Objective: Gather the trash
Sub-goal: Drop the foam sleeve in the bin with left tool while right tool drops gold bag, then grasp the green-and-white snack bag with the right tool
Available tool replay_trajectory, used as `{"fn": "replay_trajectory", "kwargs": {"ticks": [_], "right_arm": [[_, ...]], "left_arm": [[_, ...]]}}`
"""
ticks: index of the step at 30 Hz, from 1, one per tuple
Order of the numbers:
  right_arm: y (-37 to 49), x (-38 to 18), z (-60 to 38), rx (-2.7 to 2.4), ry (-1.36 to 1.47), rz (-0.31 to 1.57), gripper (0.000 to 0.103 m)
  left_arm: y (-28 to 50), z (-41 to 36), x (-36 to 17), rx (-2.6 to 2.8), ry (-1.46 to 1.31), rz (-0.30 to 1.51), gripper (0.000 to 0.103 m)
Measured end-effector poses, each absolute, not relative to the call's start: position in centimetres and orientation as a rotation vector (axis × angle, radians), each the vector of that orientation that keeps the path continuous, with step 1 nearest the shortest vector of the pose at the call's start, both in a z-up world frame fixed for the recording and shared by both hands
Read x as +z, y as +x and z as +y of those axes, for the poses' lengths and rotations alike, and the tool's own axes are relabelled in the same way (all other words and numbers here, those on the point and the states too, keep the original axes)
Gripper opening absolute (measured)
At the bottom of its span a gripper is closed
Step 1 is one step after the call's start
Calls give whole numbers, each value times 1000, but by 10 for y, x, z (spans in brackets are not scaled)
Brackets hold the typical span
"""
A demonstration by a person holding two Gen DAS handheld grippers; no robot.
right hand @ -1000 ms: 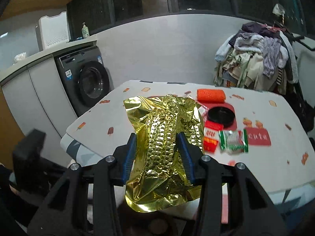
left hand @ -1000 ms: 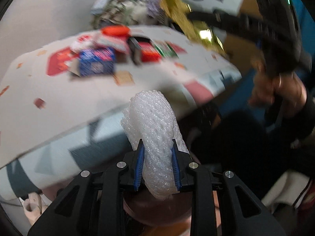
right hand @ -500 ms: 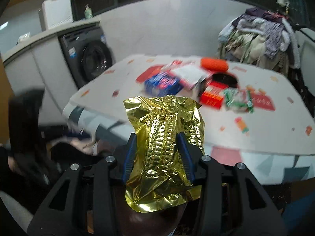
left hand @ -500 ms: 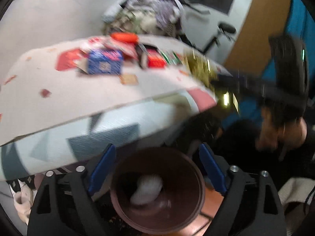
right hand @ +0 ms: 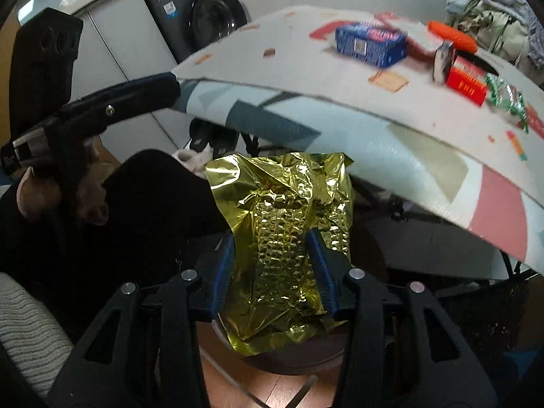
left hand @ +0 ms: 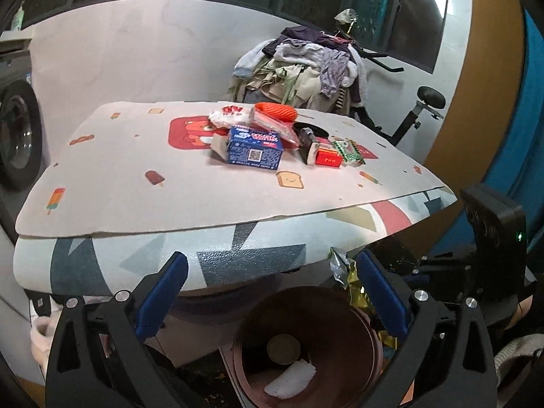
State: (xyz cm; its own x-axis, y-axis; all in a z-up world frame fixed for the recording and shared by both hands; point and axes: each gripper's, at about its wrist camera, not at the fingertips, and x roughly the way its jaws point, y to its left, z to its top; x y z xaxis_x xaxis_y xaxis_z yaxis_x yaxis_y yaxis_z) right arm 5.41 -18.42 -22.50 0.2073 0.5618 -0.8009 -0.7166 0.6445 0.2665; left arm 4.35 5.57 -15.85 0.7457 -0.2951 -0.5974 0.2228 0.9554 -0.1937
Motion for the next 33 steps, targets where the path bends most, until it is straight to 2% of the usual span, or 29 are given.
{"fn": "replay_trajectory", "kwargs": {"ticks": [6,7,10,11,13,16,29,33], "right_arm": [[62,-239,-184,849,-174,1088,48],[64,-240,-184,836,-176,1096,53],[67,-244,-183,777,-200,1104,78],[69,-244,-184,763,-201,1104,84],[72,-244,-187,735,-193,1100,91],[76,-241,-194,695,-171,1084,97],[110,-211,-240,546,-20,888,97],[125,-213,-260,503,70,889,97]], "left_arm": [[45,57,-166,-268,-115,701,97],[47,57,-167,-268,-116,710,97],[50,59,-172,-263,-122,729,97],[51,60,-173,-261,-127,733,97],[50,62,-173,-254,-138,733,97],[51,65,-174,-245,-147,734,97],[55,62,-179,-231,-129,763,97],[57,59,-181,-235,-123,774,97]]}}
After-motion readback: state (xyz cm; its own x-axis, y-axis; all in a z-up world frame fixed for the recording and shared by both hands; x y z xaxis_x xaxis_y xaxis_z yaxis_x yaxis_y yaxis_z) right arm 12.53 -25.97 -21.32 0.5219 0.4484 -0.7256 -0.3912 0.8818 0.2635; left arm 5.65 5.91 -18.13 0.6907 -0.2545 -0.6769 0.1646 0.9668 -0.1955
